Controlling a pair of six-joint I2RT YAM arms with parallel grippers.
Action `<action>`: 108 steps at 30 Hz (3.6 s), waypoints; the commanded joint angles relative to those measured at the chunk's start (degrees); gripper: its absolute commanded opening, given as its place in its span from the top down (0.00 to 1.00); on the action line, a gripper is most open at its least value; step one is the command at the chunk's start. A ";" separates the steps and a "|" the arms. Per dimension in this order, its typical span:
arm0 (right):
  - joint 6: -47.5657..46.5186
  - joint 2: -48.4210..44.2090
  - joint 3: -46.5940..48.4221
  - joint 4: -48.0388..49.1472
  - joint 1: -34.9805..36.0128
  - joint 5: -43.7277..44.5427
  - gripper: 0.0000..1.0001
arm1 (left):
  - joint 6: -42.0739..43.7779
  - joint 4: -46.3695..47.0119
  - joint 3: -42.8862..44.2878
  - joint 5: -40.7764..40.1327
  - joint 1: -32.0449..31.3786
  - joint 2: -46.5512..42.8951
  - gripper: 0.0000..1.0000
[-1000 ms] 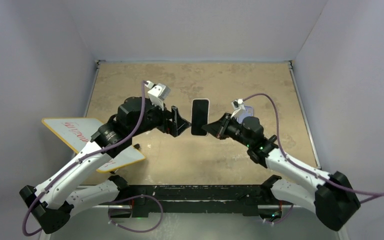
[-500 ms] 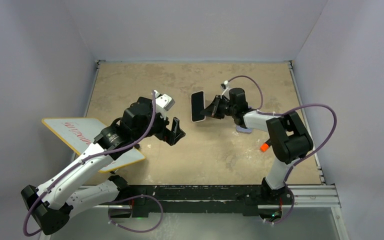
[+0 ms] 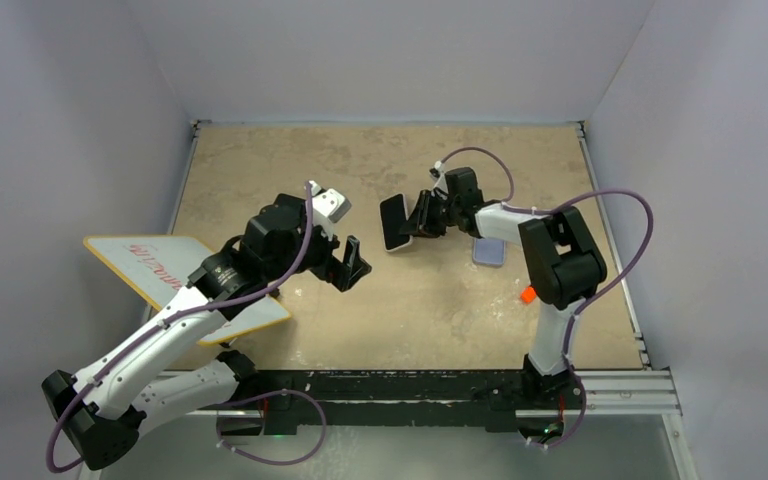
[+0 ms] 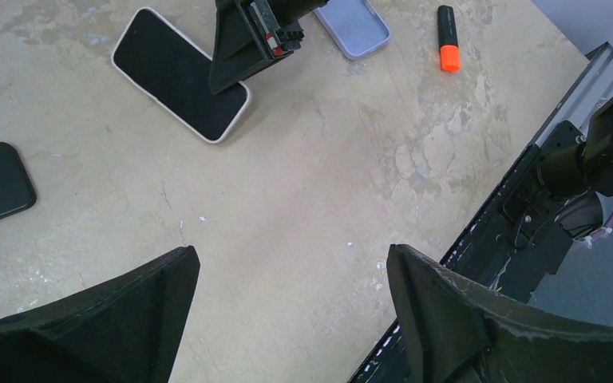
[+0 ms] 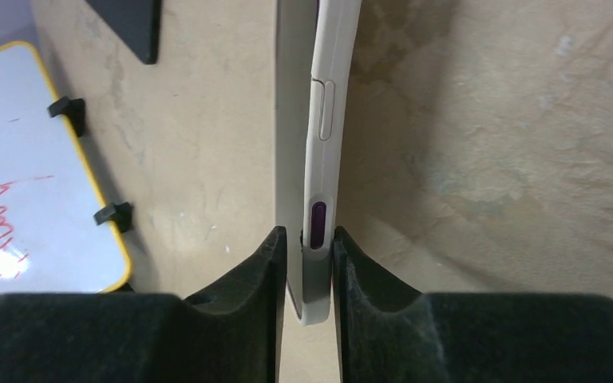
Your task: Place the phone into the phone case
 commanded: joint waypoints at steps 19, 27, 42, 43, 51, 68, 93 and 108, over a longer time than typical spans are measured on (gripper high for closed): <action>-2.93 -14.29 1.08 -26.43 -0.86 43.91 0.55 | 1.20 1.34 -0.12 -0.67 0.16 -2.80 0.06; -6.47 -12.95 0.27 -28.12 -1.77 50.12 0.55 | 1.28 1.33 -0.38 -1.03 0.15 -3.64 0.06; -6.87 -9.56 -2.58 -26.04 -2.93 48.62 0.59 | 1.46 1.47 -0.56 -1.03 0.12 -4.61 0.06; -6.89 -9.32 -2.60 -26.04 -2.99 48.45 0.59 | 1.51 1.49 -0.54 -1.20 0.08 -4.64 0.06; -6.85 -8.78 -3.91 -24.87 -2.97 46.81 0.63 | 1.34 1.10 -0.50 -1.49 0.08 -4.69 0.04; -8.00 -21.88 -11.45 -27.79 5.61 43.20 1.00 | 0.43 -1.13 0.33 -11.95 0.10 -6.69 0.00; 7.59 -21.63 -10.73 -24.04 34.16 39.24 0.75 | -1.50 -2.81 0.34 -27.26 0.16 -13.55 0.00; -12.27 -10.77 5.48 -10.11 29.22 36.07 0.01 | -2.23 -2.23 -0.29 -30.19 0.15 -19.28 0.00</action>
